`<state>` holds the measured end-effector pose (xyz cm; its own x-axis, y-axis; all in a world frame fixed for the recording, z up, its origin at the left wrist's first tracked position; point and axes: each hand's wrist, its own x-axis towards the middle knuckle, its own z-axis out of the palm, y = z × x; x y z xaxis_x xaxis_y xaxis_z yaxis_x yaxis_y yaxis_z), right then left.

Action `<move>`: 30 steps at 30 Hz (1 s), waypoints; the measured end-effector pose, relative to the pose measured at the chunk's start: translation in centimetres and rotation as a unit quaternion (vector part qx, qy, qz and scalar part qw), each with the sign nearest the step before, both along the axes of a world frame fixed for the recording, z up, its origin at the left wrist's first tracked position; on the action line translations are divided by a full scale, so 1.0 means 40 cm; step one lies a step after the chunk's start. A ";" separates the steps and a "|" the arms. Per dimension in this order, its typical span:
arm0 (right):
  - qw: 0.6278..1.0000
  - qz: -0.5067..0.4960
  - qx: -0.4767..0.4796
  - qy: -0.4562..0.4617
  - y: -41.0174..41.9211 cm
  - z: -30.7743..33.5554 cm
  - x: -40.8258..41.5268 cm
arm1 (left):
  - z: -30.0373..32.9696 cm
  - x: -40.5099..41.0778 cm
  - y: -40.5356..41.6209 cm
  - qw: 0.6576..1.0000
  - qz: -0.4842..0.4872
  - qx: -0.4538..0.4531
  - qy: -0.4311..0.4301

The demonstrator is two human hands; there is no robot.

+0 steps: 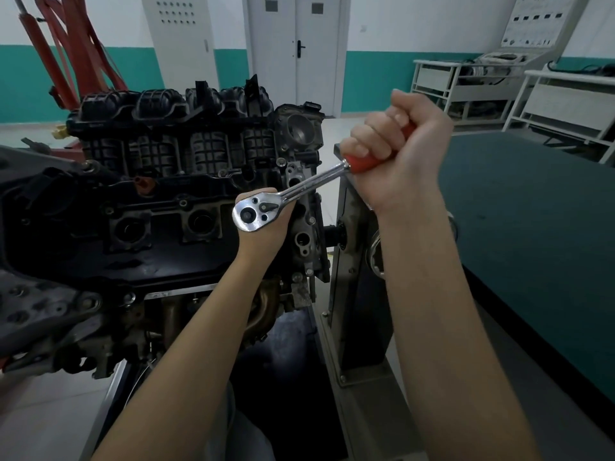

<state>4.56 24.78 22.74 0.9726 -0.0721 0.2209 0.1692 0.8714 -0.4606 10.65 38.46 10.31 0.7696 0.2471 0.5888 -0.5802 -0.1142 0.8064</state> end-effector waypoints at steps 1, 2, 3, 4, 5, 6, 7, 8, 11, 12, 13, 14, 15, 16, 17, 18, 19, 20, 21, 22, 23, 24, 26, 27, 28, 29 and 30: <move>1.000 0.007 -0.003 -0.001 0.004 0.006 0.004 | 0.000 -0.001 0.001 1.000 -0.003 -0.012 0.002; 1.000 0.004 0.002 -0.002 0.007 0.003 0.002 | 0.000 0.000 0.002 1.000 0.000 -0.013 0.001; 1.000 -0.008 0.016 -0.007 0.011 -0.009 -0.007 | 0.002 0.001 0.005 1.000 0.003 -0.007 -0.002; 0.999 -0.026 0.037 -0.013 0.015 -0.029 -0.022 | 0.004 0.001 0.006 1.000 0.000 -0.001 -0.008; 0.997 -0.045 0.065 -0.017 0.020 -0.055 -0.041 | 0.004 0.001 0.006 1.000 -0.005 0.000 -0.010; 0.993 -0.064 0.098 -0.019 0.025 -0.084 -0.062 | 0.005 -0.001 0.004 1.000 -0.010 -0.003 -0.010; 0.988 -0.080 0.133 -0.017 0.031 -0.114 -0.085 | 0.006 -0.004 0.001 1.000 -0.013 -0.009 -0.011; 0.982 -0.094 0.162 -0.016 0.038 -0.141 -0.108 | 0.009 -0.009 -0.002 1.000 -0.020 -0.015 -0.015; 0.973 -0.118 0.199 -0.008 0.058 -0.192 -0.146 | 0.017 -0.015 -0.004 0.999 -0.030 -0.023 -0.021; 0.973 -0.120 0.195 -0.010 0.060 -0.194 -0.148 | 0.020 -0.016 -0.003 0.999 -0.031 -0.022 -0.019; 0.975 -0.119 0.187 -0.015 0.060 -0.190 -0.144 | 0.023 -0.015 -0.003 0.999 -0.030 -0.021 -0.015; 0.978 -0.115 0.175 -0.021 0.055 -0.179 -0.135 | 0.024 -0.013 -0.004 0.999 -0.029 -0.024 -0.013; 0.981 -0.106 0.157 -0.026 0.047 -0.161 -0.120 | 0.025 -0.013 -0.005 0.999 -0.027 -0.031 -0.013; 0.986 -0.094 0.134 -0.028 0.037 -0.139 -0.103 | 0.025 -0.010 -0.006 0.999 -0.023 -0.040 -0.014; 0.991 -0.080 0.107 -0.028 0.027 -0.112 -0.083 | 0.022 -0.009 -0.004 0.999 -0.021 -0.042 -0.016; 0.995 -0.063 0.078 -0.025 0.017 -0.084 -0.062 | 0.018 -0.004 -0.002 0.999 -0.015 -0.034 -0.016; 0.997 -0.046 0.053 -0.021 0.009 -0.057 -0.041 | 0.015 -0.001 -0.001 1.000 -0.005 -0.011 -0.006; 0.999 -0.028 0.030 -0.016 0.003 -0.033 -0.023 | 0.012 0.001 0.001 1.000 0.008 0.013 0.020; 1.000 -0.012 0.014 -0.012 0.001 -0.013 -0.008 | 0.011 -0.001 0.002 0.998 0.017 0.022 0.049; 1.000 0.001 0.005 -0.011 0.001 0.001 0.001 | 0.010 -0.002 0.002 0.998 0.013 0.015 0.057; 1.000 0.006 0.003 -0.011 0.004 0.007 0.005 | 0.008 -0.001 0.002 0.999 0.005 0.004 0.053; 1.000 0.002 0.006 -0.013 0.007 0.005 0.003 | 0.009 -0.001 0.002 0.999 0.001 -0.005 0.047; 0.999 -0.029 0.032 -0.019 0.017 -0.024 -0.020 | 0.014 -0.004 -0.002 0.999 -0.010 -0.027 0.027; 0.997 -0.049 0.058 -0.022 0.023 -0.048 -0.039 | 0.013 -0.008 -0.002 0.999 -0.016 -0.035 0.008; 0.993 -0.068 0.089 -0.023 0.029 -0.075 -0.060 | 0.013 -0.011 -0.003 0.999 -0.016 -0.039 -0.005; 0.989 -0.085 0.121 -0.024 0.036 -0.104 -0.085 | 0.015 -0.016 -0.004 0.999 -0.015 -0.040 -0.011; 0.984 -0.100 0.147 -0.024 0.046 -0.131 -0.109 | 0.017 -0.021 -0.006 0.999 -0.015 -0.039 -0.018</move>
